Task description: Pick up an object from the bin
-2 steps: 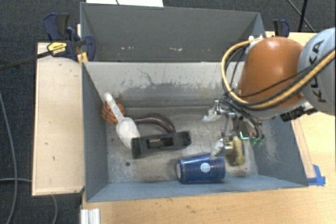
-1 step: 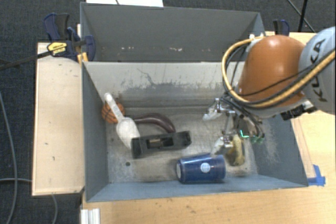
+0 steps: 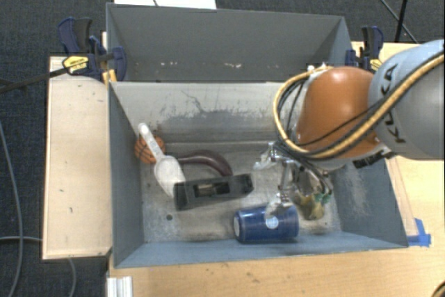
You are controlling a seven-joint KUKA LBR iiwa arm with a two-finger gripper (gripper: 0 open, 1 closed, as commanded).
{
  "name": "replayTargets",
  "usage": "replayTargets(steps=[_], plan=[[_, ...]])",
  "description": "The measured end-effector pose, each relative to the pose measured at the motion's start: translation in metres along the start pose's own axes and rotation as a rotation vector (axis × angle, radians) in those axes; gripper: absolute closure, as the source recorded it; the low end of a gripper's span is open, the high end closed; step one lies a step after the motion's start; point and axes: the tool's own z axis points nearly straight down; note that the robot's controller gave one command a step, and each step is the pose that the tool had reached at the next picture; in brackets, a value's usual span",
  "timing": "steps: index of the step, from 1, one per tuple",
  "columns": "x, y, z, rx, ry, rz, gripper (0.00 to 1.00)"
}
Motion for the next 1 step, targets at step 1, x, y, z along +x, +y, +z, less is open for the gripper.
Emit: replayTargets(steps=[1], plan=[[0.0049, 0.0019, 0.0251, -0.001, 0.009, -0.028, 1.00]])
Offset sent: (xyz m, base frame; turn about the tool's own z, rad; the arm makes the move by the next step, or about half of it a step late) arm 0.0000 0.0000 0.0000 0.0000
